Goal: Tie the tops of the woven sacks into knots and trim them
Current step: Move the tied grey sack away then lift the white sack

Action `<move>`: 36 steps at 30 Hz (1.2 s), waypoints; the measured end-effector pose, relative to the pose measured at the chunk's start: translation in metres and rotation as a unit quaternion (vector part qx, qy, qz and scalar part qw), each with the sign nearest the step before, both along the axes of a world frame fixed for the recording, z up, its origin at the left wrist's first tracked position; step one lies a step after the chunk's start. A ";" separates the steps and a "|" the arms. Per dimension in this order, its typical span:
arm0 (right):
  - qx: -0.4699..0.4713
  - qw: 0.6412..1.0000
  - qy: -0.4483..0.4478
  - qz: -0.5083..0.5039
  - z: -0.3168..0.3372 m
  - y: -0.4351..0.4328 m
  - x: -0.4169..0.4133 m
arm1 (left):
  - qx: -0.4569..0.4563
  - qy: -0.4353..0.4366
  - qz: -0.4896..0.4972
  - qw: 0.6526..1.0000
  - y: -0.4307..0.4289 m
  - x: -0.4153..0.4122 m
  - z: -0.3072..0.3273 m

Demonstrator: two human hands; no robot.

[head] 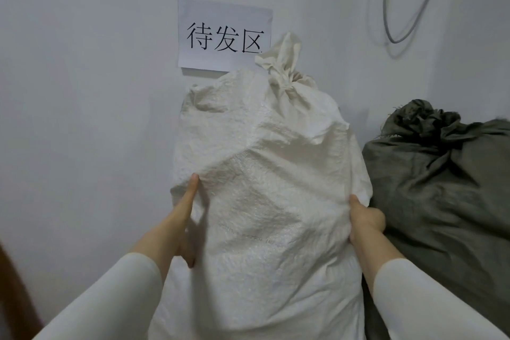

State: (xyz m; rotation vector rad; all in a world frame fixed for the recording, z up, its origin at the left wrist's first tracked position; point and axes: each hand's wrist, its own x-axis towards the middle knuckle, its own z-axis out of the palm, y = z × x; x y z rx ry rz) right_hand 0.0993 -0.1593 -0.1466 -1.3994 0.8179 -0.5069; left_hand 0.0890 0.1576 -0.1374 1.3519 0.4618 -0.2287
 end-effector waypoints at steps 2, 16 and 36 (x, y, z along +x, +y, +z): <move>-0.044 0.998 0.009 -0.041 0.004 0.000 0.005 | 0.004 -0.012 -0.025 1.000 -0.003 0.002 -0.008; -0.139 0.989 -0.033 0.023 0.008 -0.038 0.023 | 0.077 -0.081 -0.024 0.993 -0.041 -0.004 -0.032; -0.406 0.836 -0.003 0.369 -0.019 0.005 -0.045 | 0.402 -0.149 -0.021 0.903 -0.113 -0.053 -0.060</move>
